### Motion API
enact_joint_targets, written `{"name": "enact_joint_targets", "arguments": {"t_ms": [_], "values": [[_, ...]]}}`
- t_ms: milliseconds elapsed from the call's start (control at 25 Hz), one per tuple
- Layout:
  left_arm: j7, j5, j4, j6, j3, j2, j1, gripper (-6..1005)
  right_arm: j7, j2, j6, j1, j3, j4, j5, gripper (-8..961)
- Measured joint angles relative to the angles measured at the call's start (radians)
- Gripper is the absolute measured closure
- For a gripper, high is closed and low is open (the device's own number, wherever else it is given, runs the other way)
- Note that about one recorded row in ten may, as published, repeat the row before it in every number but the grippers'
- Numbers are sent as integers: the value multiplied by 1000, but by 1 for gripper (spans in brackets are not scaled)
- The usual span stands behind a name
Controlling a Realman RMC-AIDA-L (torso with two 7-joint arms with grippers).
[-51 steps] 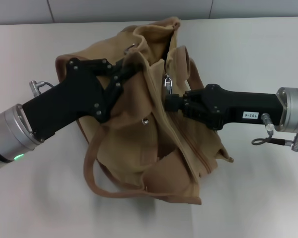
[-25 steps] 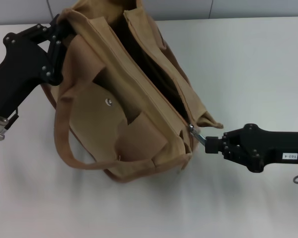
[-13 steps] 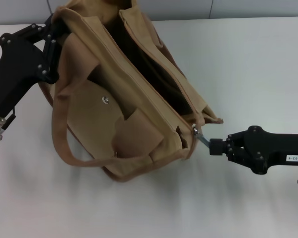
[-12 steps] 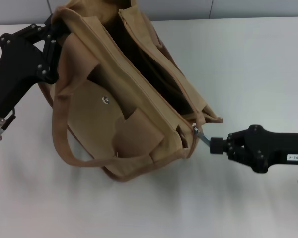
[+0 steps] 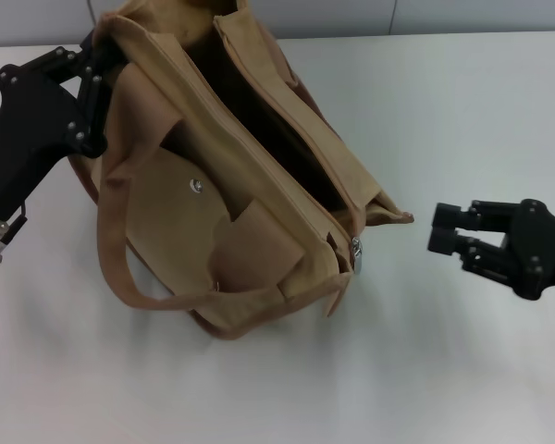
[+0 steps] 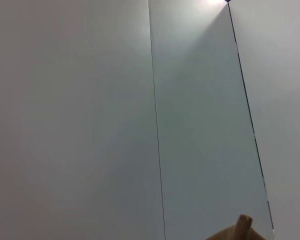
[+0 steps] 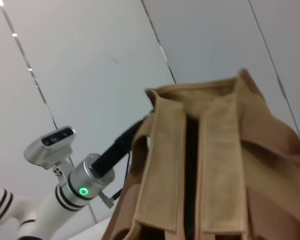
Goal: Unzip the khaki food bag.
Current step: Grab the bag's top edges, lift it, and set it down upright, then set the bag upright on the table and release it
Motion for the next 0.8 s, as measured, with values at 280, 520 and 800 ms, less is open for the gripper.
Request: {"name": "enact_joint_targets", "arguments": {"t_ms": [280, 520, 800], "values": [[-4, 0, -1, 0, 0, -1, -7, 920, -293, 50, 70, -9, 33, 78, 2, 548], [-4, 0, -1, -2, 0, -2, -10, 919, -486, 51, 167, 41, 44, 227, 22, 346], [-2, -2, -3, -3, -1, -4, -7, 917, -706, 52, 205, 78, 45, 372, 110, 313]]}}
